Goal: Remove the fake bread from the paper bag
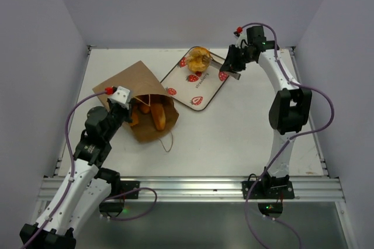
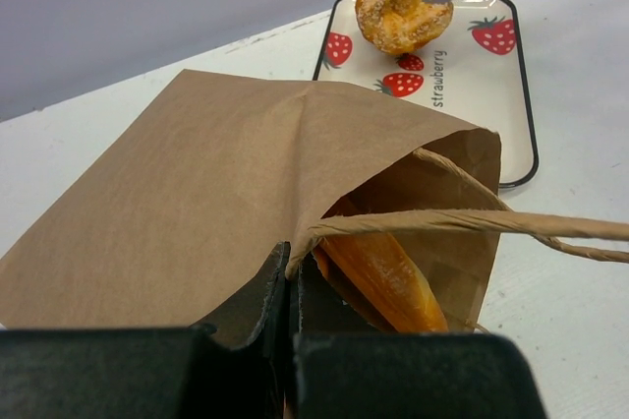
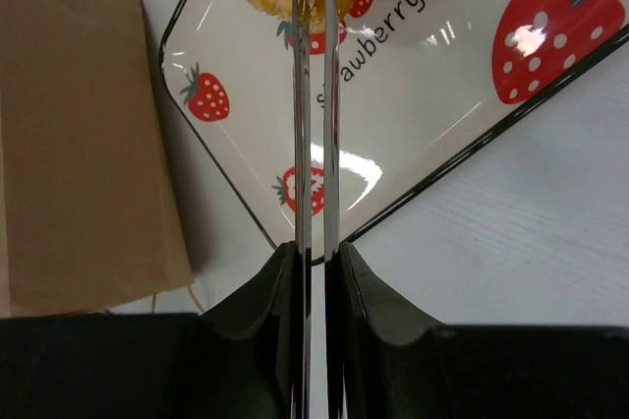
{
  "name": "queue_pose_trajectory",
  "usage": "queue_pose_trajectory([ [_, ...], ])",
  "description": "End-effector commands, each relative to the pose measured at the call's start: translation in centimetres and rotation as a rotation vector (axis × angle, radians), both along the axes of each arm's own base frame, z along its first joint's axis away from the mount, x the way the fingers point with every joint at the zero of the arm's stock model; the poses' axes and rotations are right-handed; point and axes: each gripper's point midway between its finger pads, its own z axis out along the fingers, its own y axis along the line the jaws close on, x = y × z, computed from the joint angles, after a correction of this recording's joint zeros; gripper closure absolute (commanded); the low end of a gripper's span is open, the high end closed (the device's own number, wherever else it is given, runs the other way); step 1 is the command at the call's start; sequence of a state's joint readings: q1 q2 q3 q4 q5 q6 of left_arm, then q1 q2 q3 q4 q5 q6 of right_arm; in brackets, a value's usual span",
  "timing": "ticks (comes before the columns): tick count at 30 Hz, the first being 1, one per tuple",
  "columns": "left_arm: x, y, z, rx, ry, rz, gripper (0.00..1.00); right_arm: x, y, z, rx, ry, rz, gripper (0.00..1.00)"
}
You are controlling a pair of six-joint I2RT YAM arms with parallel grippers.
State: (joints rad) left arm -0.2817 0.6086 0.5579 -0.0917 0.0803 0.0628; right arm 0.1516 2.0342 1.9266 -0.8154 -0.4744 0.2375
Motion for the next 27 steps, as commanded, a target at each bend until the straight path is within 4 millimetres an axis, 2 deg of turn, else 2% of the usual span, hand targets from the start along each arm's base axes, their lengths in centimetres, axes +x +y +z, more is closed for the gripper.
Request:
queue_pose_trajectory([
  [1,0.3,-0.2,0.4,-0.024,-0.017,-0.005,1.00,1.0,2.2,2.2,0.227,0.054,0.011,1.00],
  [8,0.6,0.0,-0.2,-0.009,0.003,0.006,1.00,3.2,3.9,0.3,0.390,0.140,0.008,1.00],
  [10,0.7,0.0,-0.3,-0.005,0.005,0.007,1.00,4.0,3.8,0.5,0.414,0.140,-0.009,1.00],
  [16,0.7,0.0,-0.4,-0.005,0.010,0.007,1.00,4.7,2.5,-1.9,0.446,0.202,-0.050,1.00],
  [20,0.8,-0.2,-0.4,-0.004,0.011,0.001,1.00,5.0,1.9,-2.6,0.453,0.210,-0.057,0.85],
  [21,0.7,-0.1,-0.4,-0.004,0.011,0.001,1.00,5.0,1.8,-2.7,0.453,0.211,-0.059,0.78],
  [23,0.8,-0.1,-0.3,-0.004,0.008,0.004,1.00,5.1,1.8,-2.7,0.456,0.210,-0.057,0.72],
  [24,0.7,-0.1,-0.4,-0.004,0.010,0.004,1.00,5.1,1.9,-2.7,0.460,0.212,-0.055,0.66],
  [27,0.7,-0.1,-0.4,-0.004,0.011,0.002,1.00,5.0,1.9,-2.6,0.460,0.212,-0.055,0.59],
])
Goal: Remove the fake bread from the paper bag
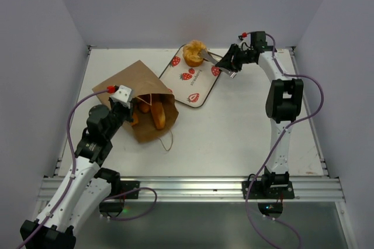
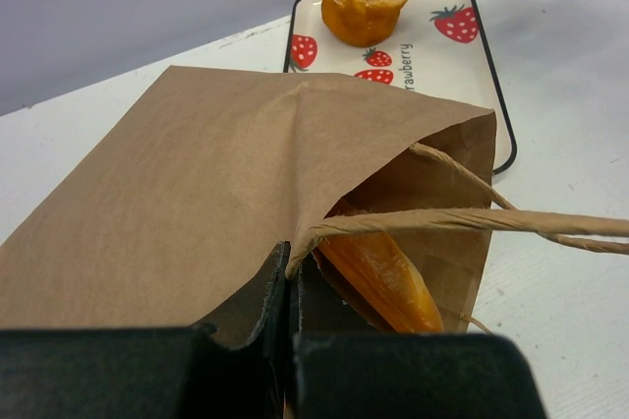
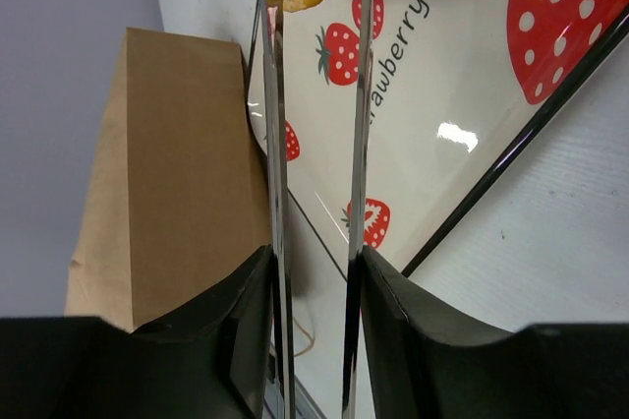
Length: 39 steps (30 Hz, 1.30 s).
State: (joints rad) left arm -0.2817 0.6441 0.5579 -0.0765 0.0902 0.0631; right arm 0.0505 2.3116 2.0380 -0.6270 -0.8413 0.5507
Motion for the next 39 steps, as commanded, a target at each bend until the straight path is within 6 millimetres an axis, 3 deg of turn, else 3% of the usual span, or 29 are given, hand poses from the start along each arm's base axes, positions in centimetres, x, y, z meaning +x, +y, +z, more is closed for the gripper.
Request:
queue_pose_trajectory([
  [1,0.3,0.2,0.1,-0.009,-0.005,0.013,1.00,-0.1,0.9,1.3,0.044,-0.015,0.026,0.58],
  [11,0.2,0.2,0.2,-0.010,-0.008,0.013,1.00,-0.2,0.7,2.7,0.085,-0.058,0.044,0.50],
  [19,0.2,0.2,0.2,-0.009,-0.010,0.009,1.00,0.0,-0.1,4.2,0.128,-0.117,0.042,0.51],
  [25,0.1,0.2,0.3,-0.010,-0.014,0.009,1.00,-1.9,-0.2,5.1,0.175,-0.150,0.076,0.52],
  [34,0.2,0.2,0.2,-0.009,-0.010,0.012,1.00,-2.8,0.3,4.9,0.238,-0.114,0.071,0.52],
  [35,0.1,0.3,0.4,-0.010,-0.014,0.014,1.00,-3.7,0.4,3.3,0.262,-0.060,0.056,0.52],
  [36,0.1,0.3,0.4,-0.012,-0.017,0.016,1.00,-3.4,0.5,3.6,0.280,-0.111,0.056,0.52],
  [39,0.1,0.2,0.3,-0.010,-0.014,0.012,1.00,-5.2,0.5,2.7,0.291,-0.081,0.061,0.52],
])
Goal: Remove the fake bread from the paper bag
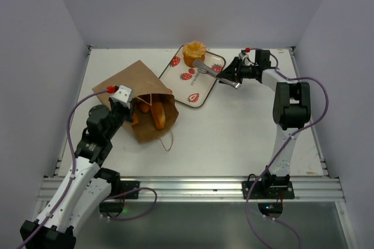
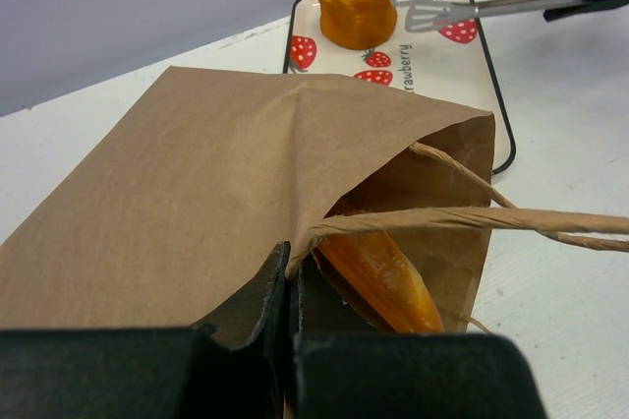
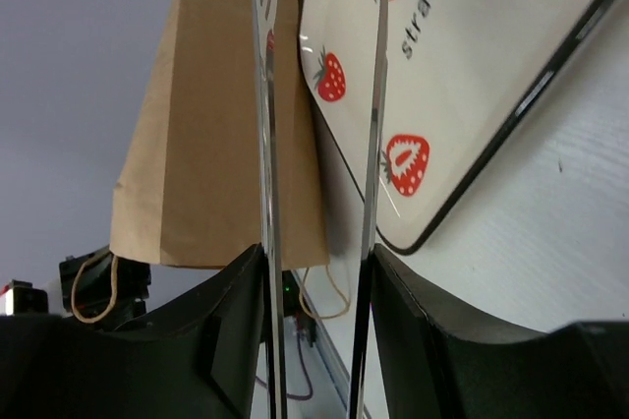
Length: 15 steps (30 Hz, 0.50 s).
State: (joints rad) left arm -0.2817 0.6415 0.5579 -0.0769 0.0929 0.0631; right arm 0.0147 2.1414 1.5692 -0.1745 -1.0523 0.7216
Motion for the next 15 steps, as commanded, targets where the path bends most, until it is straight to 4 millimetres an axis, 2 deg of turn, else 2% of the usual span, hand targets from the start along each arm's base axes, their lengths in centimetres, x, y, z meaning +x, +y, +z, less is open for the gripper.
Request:
queue_pose_trajectory([
  [1,0.2,0.2,0.3,-0.011,-0.011,0.012,1.00,-1.5,0.3,2.4,0.052,-0.092,0.036,0.52],
  [2,0.2,0.2,0.3,-0.011,-0.013,0.011,1.00,-2.0,0.2,3.3,0.030,-0.137,0.044,0.52],
  [3,0.2,0.2,0.3,-0.010,-0.013,0.009,1.00,-3.2,0.1,2.8,0.007,-0.096,0.055,0.52],
  [4,0.2,0.2,0.4,-0.010,-0.015,0.010,1.00,-4.0,-0.2,2.4,-0.040,-0.160,0.094,0.53],
  [5,0.1,0.2,0.5,-0.011,-0.018,0.009,1.00,-4.8,-0.4,3.4,-0.069,-0.197,0.106,0.52],
  [7,0.0,0.2,0.5,-0.014,-0.020,0.009,1.00,-7.3,-0.7,2.8,-0.111,-0.212,0.151,0.53],
  [8,0.0,0.2,0.6,-0.014,-0.022,0.008,1.00,-8.2,-0.8,4.3,-0.133,-0.268,0.162,0.53],
  [10,0.0,0.1,0.6,-0.017,-0.022,0.005,1.00,-10.1,-1.1,4.6,-0.164,-0.293,0.180,0.53],
  [11,0.0,0.1,0.7,-0.016,-0.026,0.003,1.00,-11.4,-1.3,4.0,-0.187,-0.323,0.208,0.53],
  [12,0.0,0.0,0.7,-0.018,-0.025,0.000,1.00,-13.1,-1.6,4.4,-0.224,-0.372,0.234,0.54],
  [14,-0.1,0.0,0.7,-0.020,-0.026,-0.001,1.00,-14.7,-1.8,4.9,-0.253,-0.432,0.267,0.54],
  [15,-0.1,0.0,0.8,-0.020,-0.029,-0.003,1.00,-16.3,-2.0,5.7,-0.272,-0.452,0.284,0.55],
])
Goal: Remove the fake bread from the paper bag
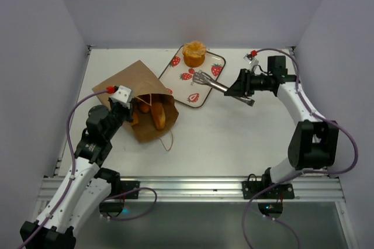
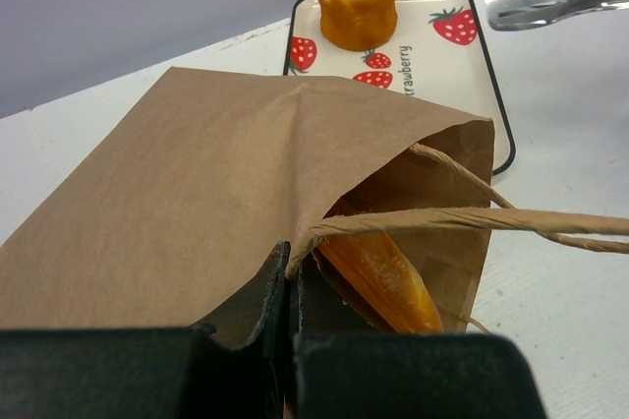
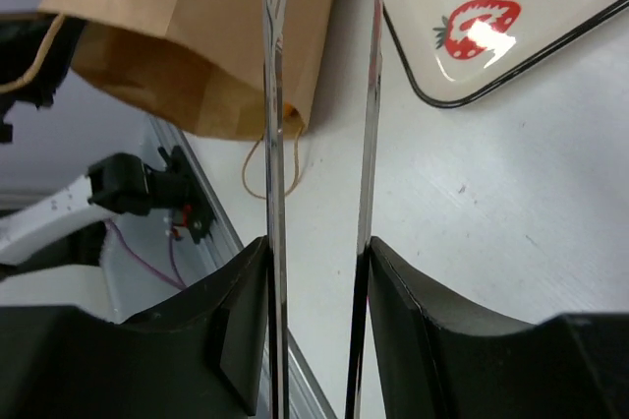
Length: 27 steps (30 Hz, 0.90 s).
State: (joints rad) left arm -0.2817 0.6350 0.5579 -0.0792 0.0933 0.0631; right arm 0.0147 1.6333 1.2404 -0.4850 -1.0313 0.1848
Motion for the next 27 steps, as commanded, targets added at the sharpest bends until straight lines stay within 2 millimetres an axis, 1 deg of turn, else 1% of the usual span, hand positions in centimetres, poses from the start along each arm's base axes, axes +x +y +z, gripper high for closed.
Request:
queue_pose_trajectory([
  [1,0.0,0.0,0.7,-0.019,-0.025,-0.004,1.00,-4.5,-1.0,0.2,-0.123,-0.174,0.131,0.55],
  [2,-0.1,0.0,0.7,-0.021,-0.026,-0.004,1.00,-5.3,-1.2,0.5,-0.148,-0.208,0.152,0.56],
  [3,-0.1,0.0,0.8,-0.021,-0.029,-0.004,1.00,-6.7,-1.5,0.5,-0.172,-0.197,0.172,0.56],
  [4,-0.1,0.0,0.8,-0.021,-0.028,-0.004,1.00,-7.5,-1.9,1.5,-0.222,-0.301,0.203,0.57],
  [6,-0.1,-0.1,0.9,-0.024,-0.031,-0.005,1.00,-9.5,-2.2,2.1,-0.266,-0.344,0.242,0.57],
  [7,-0.1,-0.1,0.9,-0.025,-0.031,-0.005,1.00,-10.5,-1.8,2.4,-0.286,-0.375,0.279,0.57],
  [8,-0.1,-0.1,0.9,-0.027,-0.030,-0.005,1.00,-11.5,-1.8,3.2,-0.337,-0.466,0.320,0.58],
  [9,0.0,-0.1,0.8,-0.026,-0.027,-0.006,1.00,-12.6,-1.6,3.3,-0.363,-0.472,0.347,0.58],
  [10,0.0,-0.1,0.8,-0.028,-0.027,-0.007,1.00,-13.9,-0.5,3.5,-0.381,-0.514,0.415,0.58],
  [11,0.1,-0.2,0.8,-0.034,-0.021,-0.008,1.00,-14.7,-0.4,3.9,-0.420,-0.560,0.433,0.58],
  [12,0.1,-0.3,1.1,-0.041,-0.028,-0.009,1.00,-15.9,0.7,4.1,-0.419,-0.596,0.489,0.58],
  [14,0.2,-0.8,1.1,-0.068,-0.023,-0.027,1.00,-17.1,1.3,4.7,-0.430,-0.647,0.527,0.58],
  [15,0.3,-1.0,1.4,-0.077,-0.024,-0.035,1.00,-17.8,2.0,4.8,-0.434,-0.670,0.565,0.59],
  [17,0.5,-1.6,1.5,-0.132,0.008,-0.039,1.00,-18.3,2.6,5.0,-0.441,-0.692,0.594,0.59],
  [18,0.5,-1.7,2.1,-0.147,0.008,-0.042,1.00,-18.4,3.3,4.8,-0.460,-0.708,0.619,0.59],
  [20,0.6,-2.3,2.5,-0.206,0.033,-0.048,1.00,-18.4,4.3,4.7,-0.477,-0.705,0.629,0.59],
  [21,0.7,-2.5,3.1,-0.224,0.030,-0.054,1.00,-18.0,5.4,4.2,-0.512,-0.729,0.646,0.59],
  [23,0.8,-2.9,3.8,-0.278,0.047,-0.056,1.00,-17.8,6.8,3.9,-0.536,-0.728,0.646,0.59],
  [24,0.8,-3.0,4.5,-0.296,0.042,-0.056,1.00,-17.6,8.0,3.2,-0.543,-0.716,0.667,0.59],
  [26,0.7,-3.1,4.9,-0.353,0.066,-0.042,1.00,-16.0,8.8,3.4,-0.599,-0.715,0.621,0.59],
  [27,0.7,-3.2,5.0,-0.364,0.073,-0.040,1.00,-15.6,9.8,3.6,-0.612,-0.738,0.617,0.59],
])
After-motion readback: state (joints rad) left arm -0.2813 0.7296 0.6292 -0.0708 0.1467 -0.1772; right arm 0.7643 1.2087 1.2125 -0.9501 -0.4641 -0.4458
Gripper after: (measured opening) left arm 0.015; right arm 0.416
